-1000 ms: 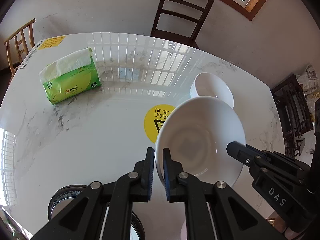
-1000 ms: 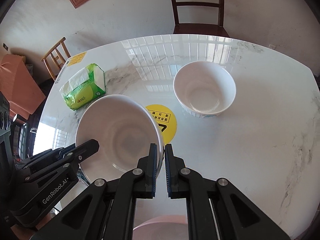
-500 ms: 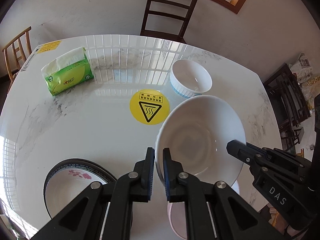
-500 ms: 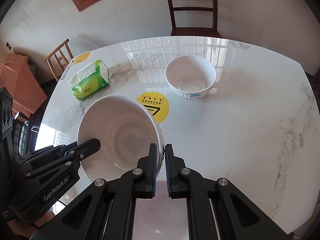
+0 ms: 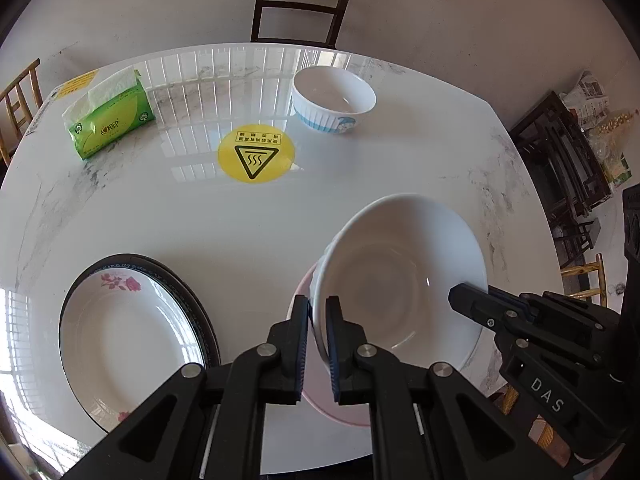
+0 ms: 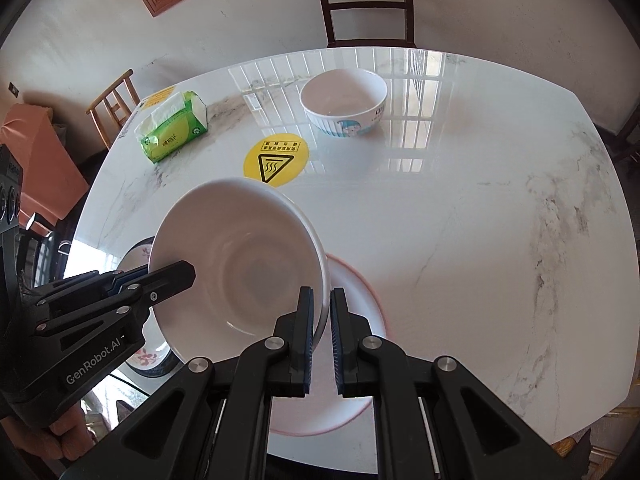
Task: Organize plates and bowls
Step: 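Lift the white bowl with both tools and lower it into the pink bowl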
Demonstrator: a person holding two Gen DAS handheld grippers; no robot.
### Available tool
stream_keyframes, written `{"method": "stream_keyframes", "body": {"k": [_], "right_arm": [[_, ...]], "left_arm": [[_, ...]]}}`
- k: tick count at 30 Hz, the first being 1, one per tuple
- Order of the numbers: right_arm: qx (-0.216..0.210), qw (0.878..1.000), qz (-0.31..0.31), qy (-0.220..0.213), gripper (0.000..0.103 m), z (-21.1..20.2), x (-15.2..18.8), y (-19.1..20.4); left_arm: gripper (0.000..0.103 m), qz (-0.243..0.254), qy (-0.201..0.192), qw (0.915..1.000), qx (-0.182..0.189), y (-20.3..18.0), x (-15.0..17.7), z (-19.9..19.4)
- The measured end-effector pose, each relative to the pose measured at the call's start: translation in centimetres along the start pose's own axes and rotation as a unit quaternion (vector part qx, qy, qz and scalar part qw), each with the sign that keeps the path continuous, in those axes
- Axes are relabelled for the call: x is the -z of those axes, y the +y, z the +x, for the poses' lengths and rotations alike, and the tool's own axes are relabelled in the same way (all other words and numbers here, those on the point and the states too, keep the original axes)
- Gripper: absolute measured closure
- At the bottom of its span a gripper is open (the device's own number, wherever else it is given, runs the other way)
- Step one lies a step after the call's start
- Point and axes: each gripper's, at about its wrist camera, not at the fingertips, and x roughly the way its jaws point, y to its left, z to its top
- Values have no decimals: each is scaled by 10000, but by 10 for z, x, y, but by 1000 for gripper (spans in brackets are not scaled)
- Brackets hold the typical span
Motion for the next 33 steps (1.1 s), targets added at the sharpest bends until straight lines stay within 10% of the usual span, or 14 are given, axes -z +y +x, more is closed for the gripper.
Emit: {"method": "stream_keyframes", "body": {"k": [33], "right_arm": [[170,9972,54,727,92,41,39,-19]], "left_arm": [[94,243,464,9977,-437,-17,29,54]]}}
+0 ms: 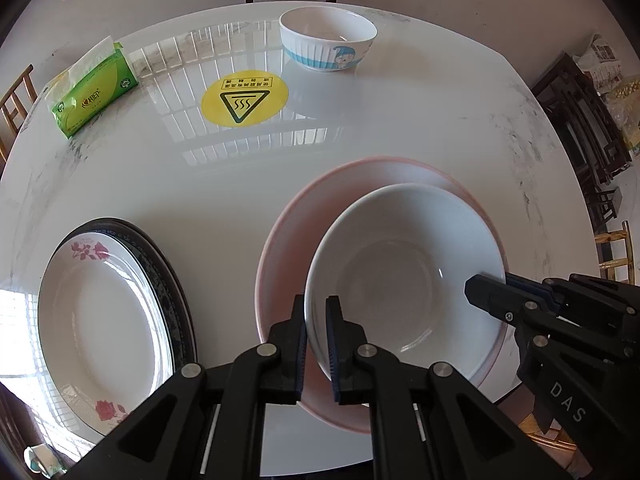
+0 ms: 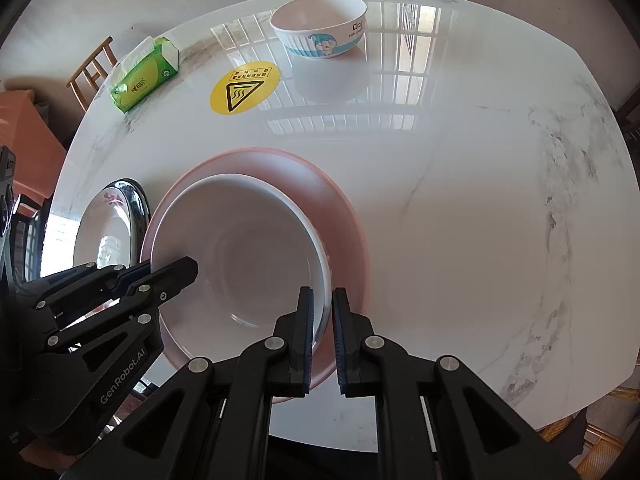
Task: Organize plates and bowls
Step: 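Lift the white bowl with both tools and lower it into the pink bowl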
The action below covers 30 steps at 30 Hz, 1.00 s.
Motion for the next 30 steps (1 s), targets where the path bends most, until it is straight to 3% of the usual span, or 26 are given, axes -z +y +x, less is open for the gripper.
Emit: {"method": "stream_keyframes", "body": {"k": [17,30], "right_arm": [[21,10000,-32,-84,90,-1,1,1],[-171,9998,60,-104,90,-5,2,-5]], "left_arm": [[93,-31,65,10000,-16,2,-2,0],[90,38,-178,9998,-35,0,-4,-19]]}}
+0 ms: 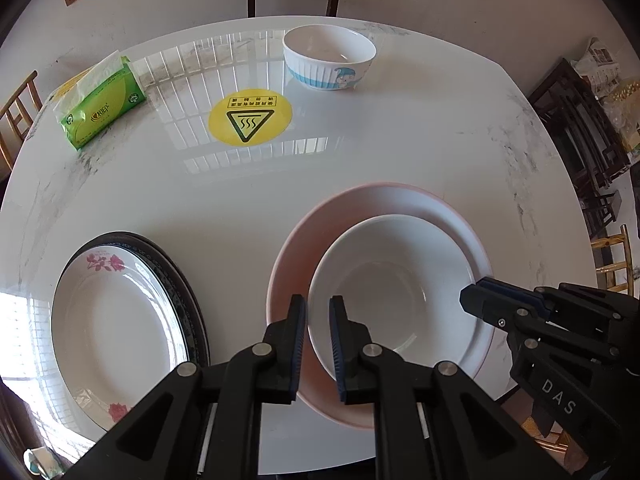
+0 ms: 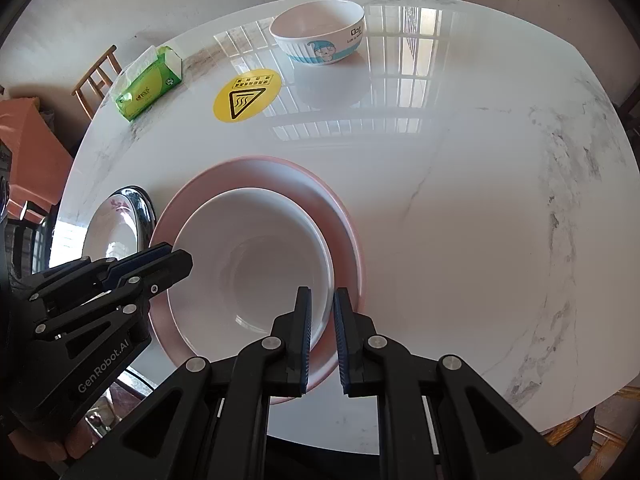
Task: Organize plates and bowls
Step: 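Lift the white bowl with both tools and lower it into the pink bowl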
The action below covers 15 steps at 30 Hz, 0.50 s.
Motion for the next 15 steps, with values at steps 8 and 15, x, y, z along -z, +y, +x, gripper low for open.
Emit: {"method": "stream_keyframes", "body": {"k": [8,15], "right_arm": [[-32,9999,-31,-104,88,-12,-2,-2],[-23,9998,-58,-207,84,-24,-12,-5]], "left_arm": [[90,52,-72,10000,41,0,-1,-10],[90,32,-195,9998,66,4,-10,-21]]}}
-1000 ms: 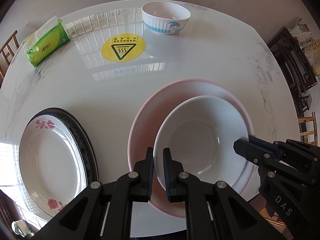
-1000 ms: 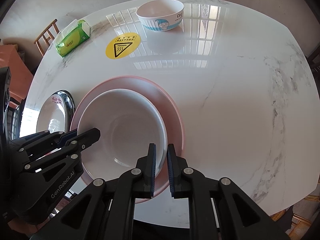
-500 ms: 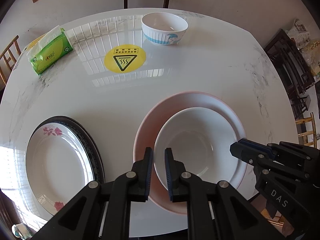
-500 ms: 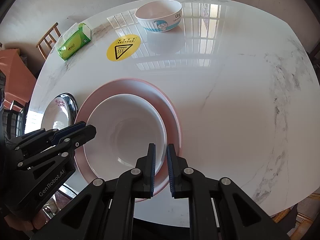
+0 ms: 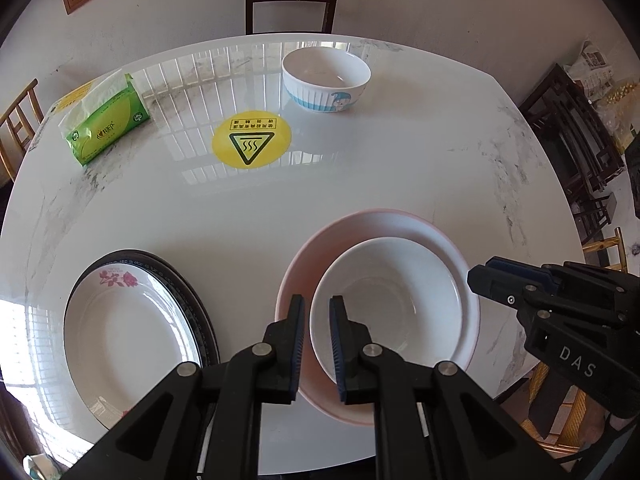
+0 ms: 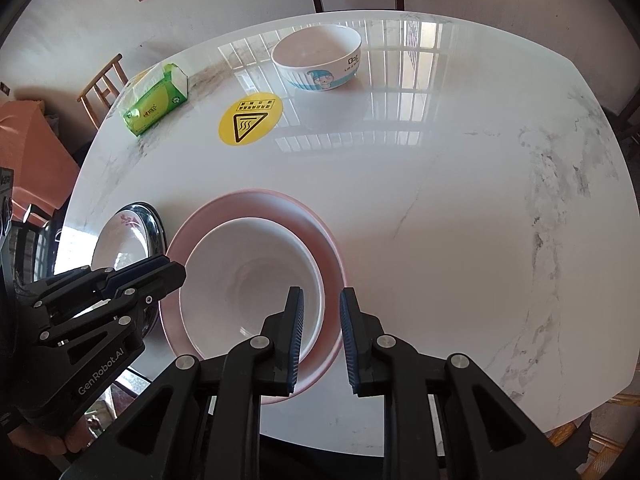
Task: Organize plates and bowls
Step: 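Lift the white bowl with both tools and lower it into the pink bowl, then open both tools and move them to the white Dog bowl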
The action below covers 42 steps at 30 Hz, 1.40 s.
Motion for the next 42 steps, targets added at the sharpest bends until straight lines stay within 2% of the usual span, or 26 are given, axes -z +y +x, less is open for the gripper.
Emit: {"method": "stream_keyframes", "body": {"k": [12,24,34,42], "right_arm": [[115,9999,104,-11,84,-4,-38,-18],[182,9993,333,20,80,22,-116,-50],[68,9994,325,12,79,46,-189,-62],[53,9997,232,106,79,75,-235,-60]], "left_arm": [[90,-479,-159,9986,-151,35,-53,5],[90,-892,-183,9958,-135,61,-130,36],[90,-989,1,9951,-72,58,-195,73],[90,-1091,35,9940,72,54,-229,101]]}}
